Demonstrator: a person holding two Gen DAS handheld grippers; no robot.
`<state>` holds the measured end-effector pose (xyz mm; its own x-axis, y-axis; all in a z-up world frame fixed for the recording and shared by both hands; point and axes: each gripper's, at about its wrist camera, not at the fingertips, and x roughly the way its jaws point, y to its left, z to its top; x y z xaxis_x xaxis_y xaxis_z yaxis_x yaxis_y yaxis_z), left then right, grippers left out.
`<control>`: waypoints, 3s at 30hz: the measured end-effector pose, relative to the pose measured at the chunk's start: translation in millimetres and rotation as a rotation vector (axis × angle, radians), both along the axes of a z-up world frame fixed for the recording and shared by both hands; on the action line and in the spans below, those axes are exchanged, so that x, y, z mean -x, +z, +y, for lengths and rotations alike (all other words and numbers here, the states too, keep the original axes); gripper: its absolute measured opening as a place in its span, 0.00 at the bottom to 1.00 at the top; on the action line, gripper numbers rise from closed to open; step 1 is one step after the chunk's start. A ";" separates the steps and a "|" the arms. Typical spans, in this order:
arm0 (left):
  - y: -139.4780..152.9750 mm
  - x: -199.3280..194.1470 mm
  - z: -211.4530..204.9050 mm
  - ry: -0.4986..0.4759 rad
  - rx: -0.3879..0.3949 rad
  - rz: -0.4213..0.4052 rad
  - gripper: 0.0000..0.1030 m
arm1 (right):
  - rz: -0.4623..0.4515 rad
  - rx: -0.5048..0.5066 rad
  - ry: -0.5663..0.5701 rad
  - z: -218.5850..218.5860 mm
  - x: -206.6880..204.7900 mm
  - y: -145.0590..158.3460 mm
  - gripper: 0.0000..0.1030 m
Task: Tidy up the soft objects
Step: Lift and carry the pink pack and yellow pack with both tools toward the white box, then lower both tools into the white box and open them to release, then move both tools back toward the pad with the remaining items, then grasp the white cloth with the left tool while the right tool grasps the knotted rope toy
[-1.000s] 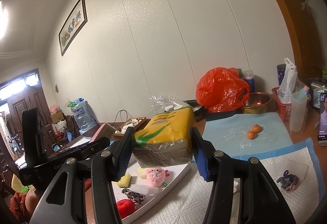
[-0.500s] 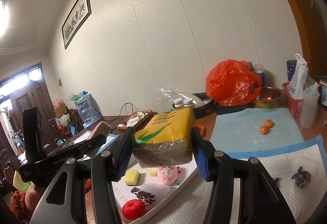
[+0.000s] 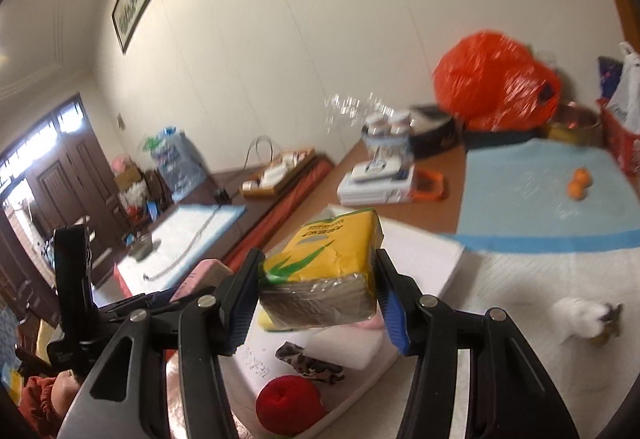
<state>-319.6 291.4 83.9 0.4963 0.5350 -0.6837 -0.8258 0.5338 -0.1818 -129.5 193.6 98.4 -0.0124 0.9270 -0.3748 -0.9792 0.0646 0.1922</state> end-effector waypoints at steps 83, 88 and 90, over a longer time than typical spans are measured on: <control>-53.0 -349.4 -121.5 -0.521 -0.023 0.142 1.00 | 0.229 0.186 -0.718 -133.1 -271.1 -88.5 1.00; -64.1 -336.9 -98.2 -0.479 0.054 0.100 0.40 | 0.162 0.210 -0.727 -125.8 -273.7 -93.7 0.75; -62.0 -329.3 -92.6 -0.453 0.047 0.087 0.35 | 0.158 0.208 -0.715 -127.9 -277.1 -93.3 0.55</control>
<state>9.7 198.8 21.9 0.6123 0.2445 -0.7518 -0.5244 0.8373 -0.1548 147.6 65.7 5.1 0.4967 0.6402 -0.5861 -0.6471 0.7231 0.2415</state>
